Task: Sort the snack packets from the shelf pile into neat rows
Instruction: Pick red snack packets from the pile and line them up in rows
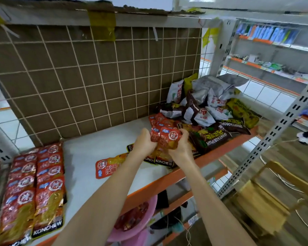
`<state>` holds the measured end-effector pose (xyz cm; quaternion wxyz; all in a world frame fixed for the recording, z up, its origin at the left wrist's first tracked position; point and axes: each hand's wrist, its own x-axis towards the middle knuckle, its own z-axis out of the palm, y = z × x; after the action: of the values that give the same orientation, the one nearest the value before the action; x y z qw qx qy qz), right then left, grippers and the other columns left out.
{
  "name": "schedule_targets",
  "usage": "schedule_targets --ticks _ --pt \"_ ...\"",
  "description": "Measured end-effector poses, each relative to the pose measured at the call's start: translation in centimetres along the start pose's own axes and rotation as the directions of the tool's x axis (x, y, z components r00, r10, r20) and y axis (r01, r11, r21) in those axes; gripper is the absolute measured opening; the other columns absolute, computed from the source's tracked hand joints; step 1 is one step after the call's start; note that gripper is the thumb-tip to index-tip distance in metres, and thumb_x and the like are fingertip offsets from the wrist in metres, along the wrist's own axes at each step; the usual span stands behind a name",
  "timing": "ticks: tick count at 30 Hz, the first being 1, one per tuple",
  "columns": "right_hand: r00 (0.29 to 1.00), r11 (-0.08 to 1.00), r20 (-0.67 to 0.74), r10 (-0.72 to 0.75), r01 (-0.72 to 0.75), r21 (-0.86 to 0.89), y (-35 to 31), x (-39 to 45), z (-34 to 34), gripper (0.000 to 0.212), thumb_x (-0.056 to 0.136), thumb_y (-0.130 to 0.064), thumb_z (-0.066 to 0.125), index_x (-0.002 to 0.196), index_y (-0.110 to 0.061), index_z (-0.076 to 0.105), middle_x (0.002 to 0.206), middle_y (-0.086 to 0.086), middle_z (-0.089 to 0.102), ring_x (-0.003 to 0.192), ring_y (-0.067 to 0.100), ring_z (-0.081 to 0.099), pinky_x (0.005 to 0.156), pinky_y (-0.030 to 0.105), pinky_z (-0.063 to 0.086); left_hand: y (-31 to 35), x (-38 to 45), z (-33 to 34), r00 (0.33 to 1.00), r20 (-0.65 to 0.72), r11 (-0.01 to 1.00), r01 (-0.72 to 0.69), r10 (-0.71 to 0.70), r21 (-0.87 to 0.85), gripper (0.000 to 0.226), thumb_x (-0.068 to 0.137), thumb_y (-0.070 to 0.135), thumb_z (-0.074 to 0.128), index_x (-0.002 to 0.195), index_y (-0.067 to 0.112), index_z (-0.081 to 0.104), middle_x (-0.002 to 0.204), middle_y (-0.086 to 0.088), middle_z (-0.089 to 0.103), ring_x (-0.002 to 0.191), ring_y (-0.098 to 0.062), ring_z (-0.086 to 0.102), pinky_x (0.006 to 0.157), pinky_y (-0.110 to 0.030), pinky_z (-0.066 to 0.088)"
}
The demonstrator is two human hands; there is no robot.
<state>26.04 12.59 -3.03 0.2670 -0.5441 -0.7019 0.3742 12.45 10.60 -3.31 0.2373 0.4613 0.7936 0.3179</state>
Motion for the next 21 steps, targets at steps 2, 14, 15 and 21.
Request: schedule_targets --ticks 2,14,15,21 --pt "0.999 0.999 -0.038 -0.003 0.005 0.049 -0.4 0.0 -0.5 0.055 0.081 -0.009 0.070 0.130 -0.013 0.044 0.106 -0.001 0.056 0.100 0.019 0.058 0.079 0.026 0.047 0.5 -0.5 -0.5 1.000 -0.027 0.999 -0.013 0.012 -0.030 0.034 0.086 0.016 0.060 0.114 0.005 0.043 0.109 -0.015 0.059 0.103 -0.033 0.056 0.082 -0.035 0.044" --pt "0.975 0.798 0.083 -0.205 0.117 0.591 -9.3 -6.4 5.1 0.010 0.085 -0.010 0.068 0.093 -0.015 0.067 0.092 0.004 0.072 0.082 0.015 0.069 0.075 0.030 0.057 -5.5 -10.5 -12.7 0.911 -0.412 0.927 -0.133 -0.025 -0.351 0.016 0.092 0.020 0.060 0.102 0.012 0.050 0.084 0.005 0.058 0.075 -0.011 0.054 0.063 -0.018 0.041" --pt "0.967 0.790 0.114 -0.226 0.113 0.603 -10.1 -7.4 6.1 0.010 0.085 -0.009 0.067 0.092 -0.017 0.066 0.090 0.002 0.072 0.079 0.012 0.070 0.072 0.027 0.058 -6.8 -11.8 -13.9 0.903 -0.426 0.919 -0.122 -0.054 -0.375 0.017 0.092 0.021 0.059 0.104 0.012 0.050 0.087 0.002 0.060 0.076 -0.014 0.056 0.064 -0.024 0.043" --pt "0.933 0.812 0.289 -0.217 0.008 0.584 -11.4 -12.6 13.5 0.014 0.086 -0.002 0.065 0.099 -0.007 0.063 0.078 -0.006 0.067 0.061 -0.004 0.064 0.058 0.012 0.051 -17.2 -19.1 -18.4 0.879 -0.407 0.874 0.022 -0.248 -0.486 0.058 0.082 0.050 0.064 0.127 0.017 0.049 0.124 -0.006 0.061 0.115 -0.025 0.057 0.096 -0.048 0.047"
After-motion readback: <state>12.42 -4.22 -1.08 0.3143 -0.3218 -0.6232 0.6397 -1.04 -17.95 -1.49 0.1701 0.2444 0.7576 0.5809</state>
